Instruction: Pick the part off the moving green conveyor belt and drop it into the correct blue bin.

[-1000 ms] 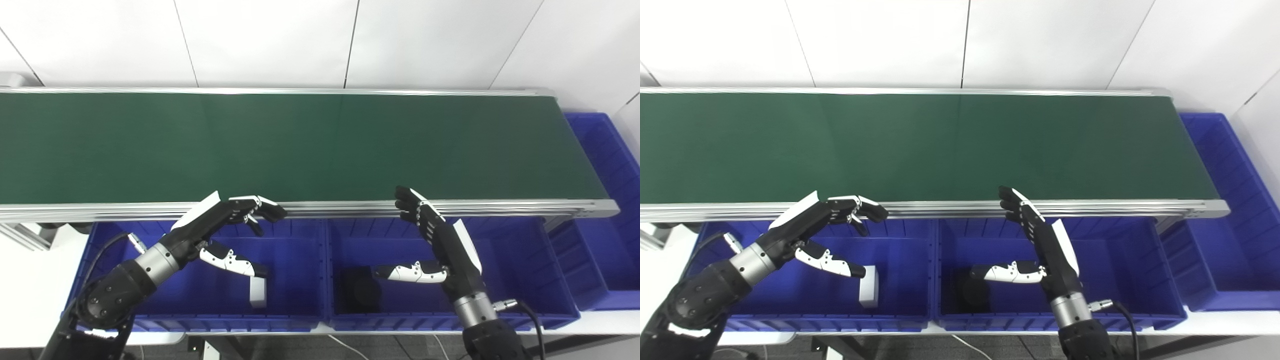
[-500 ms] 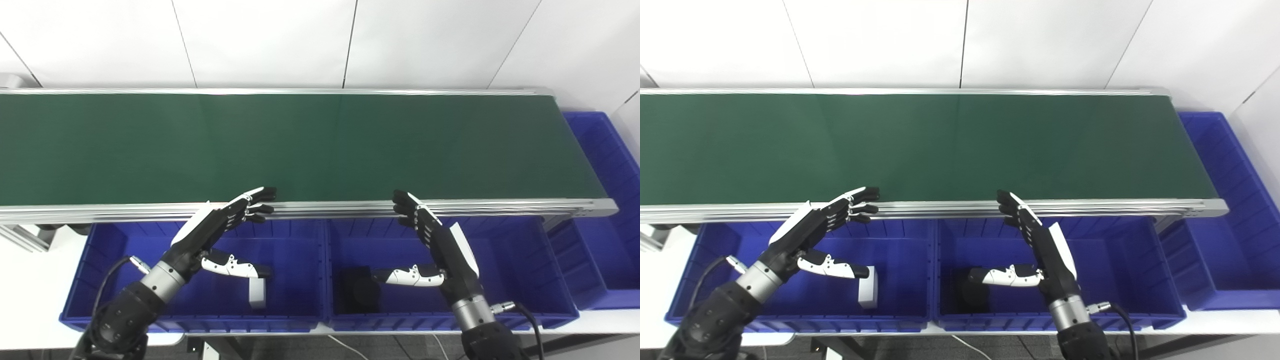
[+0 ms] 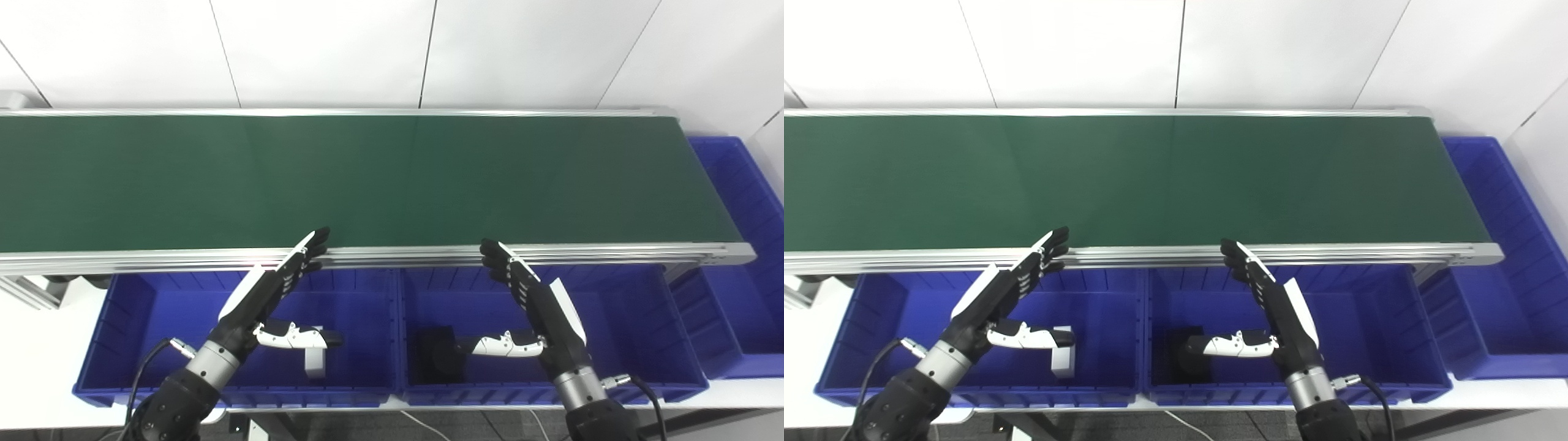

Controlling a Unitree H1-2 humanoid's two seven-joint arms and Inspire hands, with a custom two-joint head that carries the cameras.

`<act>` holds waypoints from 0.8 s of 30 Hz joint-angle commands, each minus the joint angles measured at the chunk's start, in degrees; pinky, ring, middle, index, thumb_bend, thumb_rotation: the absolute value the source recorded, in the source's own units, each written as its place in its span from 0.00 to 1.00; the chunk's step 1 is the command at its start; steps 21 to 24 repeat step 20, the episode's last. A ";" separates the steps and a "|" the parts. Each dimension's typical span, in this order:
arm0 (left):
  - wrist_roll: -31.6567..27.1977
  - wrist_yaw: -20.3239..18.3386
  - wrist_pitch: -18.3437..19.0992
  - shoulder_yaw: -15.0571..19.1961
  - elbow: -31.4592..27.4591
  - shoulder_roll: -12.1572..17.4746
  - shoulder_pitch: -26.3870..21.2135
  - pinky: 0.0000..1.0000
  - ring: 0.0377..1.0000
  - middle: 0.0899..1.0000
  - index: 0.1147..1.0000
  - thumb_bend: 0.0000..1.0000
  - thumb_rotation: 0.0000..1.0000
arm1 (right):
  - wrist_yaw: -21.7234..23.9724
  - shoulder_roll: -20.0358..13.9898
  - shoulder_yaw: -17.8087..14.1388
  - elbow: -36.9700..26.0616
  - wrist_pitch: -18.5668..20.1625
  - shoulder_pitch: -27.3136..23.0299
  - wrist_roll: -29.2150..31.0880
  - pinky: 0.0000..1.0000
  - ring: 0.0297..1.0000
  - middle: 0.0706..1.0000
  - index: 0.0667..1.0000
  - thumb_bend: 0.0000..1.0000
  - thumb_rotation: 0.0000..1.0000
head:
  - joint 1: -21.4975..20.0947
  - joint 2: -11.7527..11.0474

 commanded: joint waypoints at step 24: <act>-1.91 1.69 -2.20 1.25 1.47 -0.44 0.10 1.00 1.00 1.00 1.00 0.92 0.28 | 1.00 -0.80 1.14 -1.27 -0.92 0.58 0.27 0.91 0.96 0.94 0.92 1.00 0.19 | 1.66 -3.69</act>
